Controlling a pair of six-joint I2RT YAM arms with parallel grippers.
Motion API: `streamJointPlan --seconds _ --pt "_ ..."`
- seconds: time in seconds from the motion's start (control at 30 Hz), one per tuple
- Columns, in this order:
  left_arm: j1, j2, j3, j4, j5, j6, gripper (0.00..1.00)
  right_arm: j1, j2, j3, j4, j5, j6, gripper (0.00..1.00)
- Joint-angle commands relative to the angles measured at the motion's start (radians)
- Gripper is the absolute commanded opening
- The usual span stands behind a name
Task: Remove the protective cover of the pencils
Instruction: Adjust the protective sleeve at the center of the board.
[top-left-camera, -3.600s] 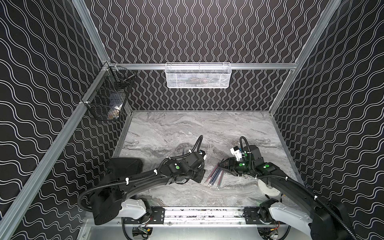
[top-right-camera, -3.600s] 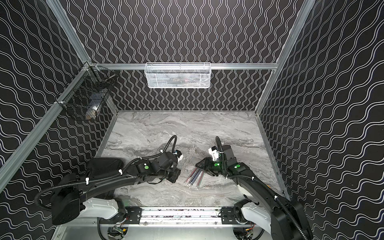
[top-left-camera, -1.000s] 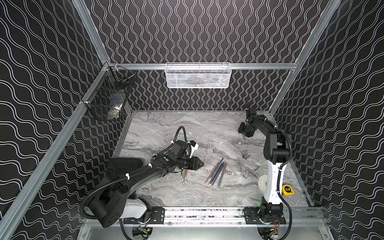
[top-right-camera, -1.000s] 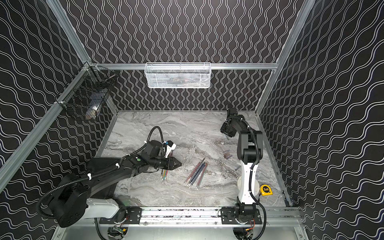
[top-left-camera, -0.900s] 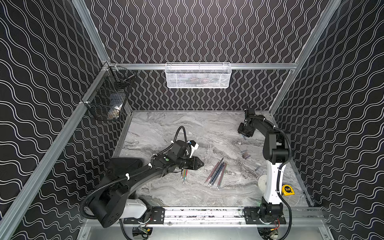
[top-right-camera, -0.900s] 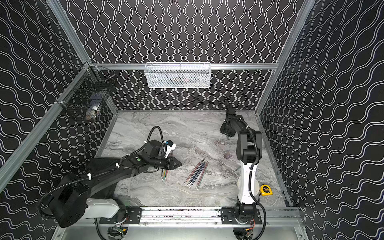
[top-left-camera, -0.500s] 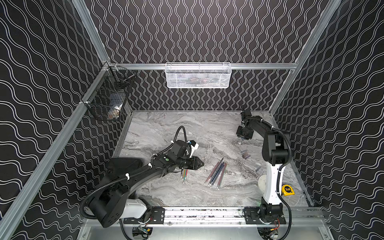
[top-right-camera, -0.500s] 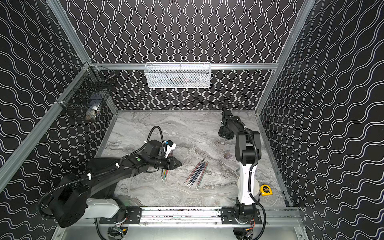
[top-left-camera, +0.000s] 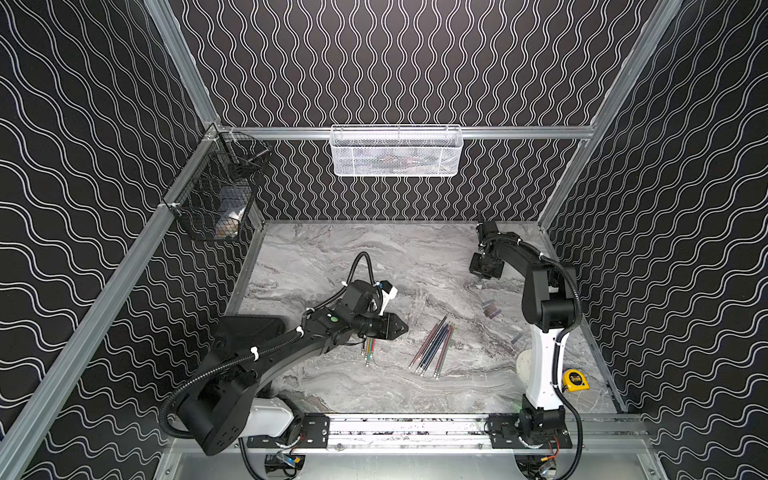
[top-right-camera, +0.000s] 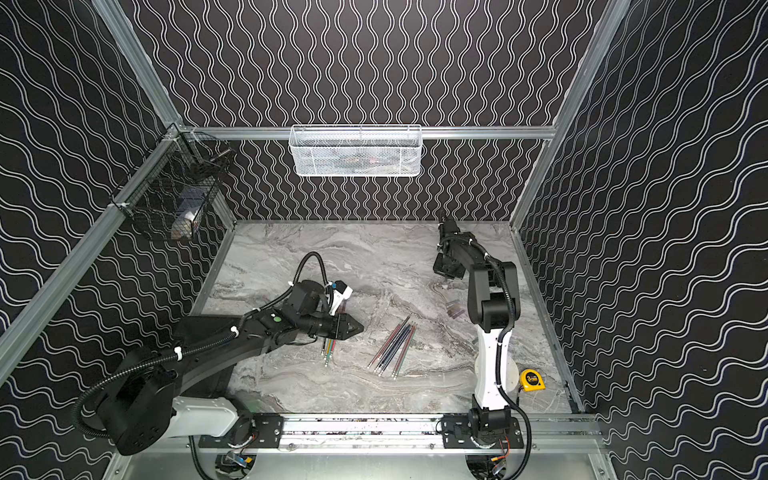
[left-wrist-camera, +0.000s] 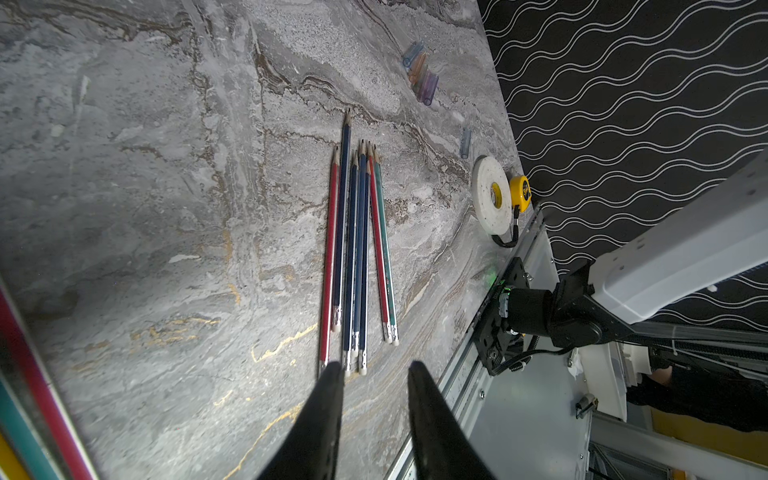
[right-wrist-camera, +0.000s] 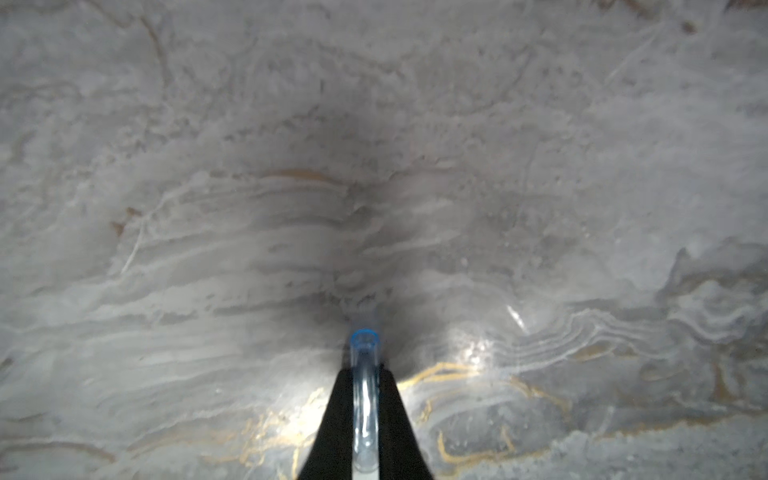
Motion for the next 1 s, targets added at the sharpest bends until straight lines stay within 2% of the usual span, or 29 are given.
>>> streamJointPlan --seconds 0.0,0.07,0.23,0.43,0.6,0.83,0.97 --pt "0.004 -0.009 0.008 0.025 0.012 -0.001 0.31 0.008 -0.025 -0.059 -0.070 -0.053 0.055 0.07" --pt "0.005 -0.012 0.009 0.026 0.013 0.000 0.31 0.008 -0.058 -0.115 -0.059 -0.084 0.096 0.04" --pt "0.008 -0.017 0.009 0.026 0.015 -0.001 0.31 0.008 -0.142 -0.238 -0.032 -0.154 0.179 0.04" --pt "0.008 -0.021 0.008 0.022 0.015 0.001 0.31 0.009 -0.236 -0.302 -0.031 -0.148 0.217 0.05" --pt "0.008 -0.013 0.012 -0.009 -0.021 0.006 0.31 0.011 -0.260 -0.308 -0.050 -0.137 0.225 0.06" --pt "0.011 0.015 0.030 -0.129 -0.189 0.003 0.33 0.013 -0.320 -0.342 -0.029 -0.120 0.192 0.31" --pt "0.016 0.013 0.067 -0.195 -0.262 0.022 0.34 0.013 -0.381 -0.353 -0.023 -0.120 0.164 0.36"
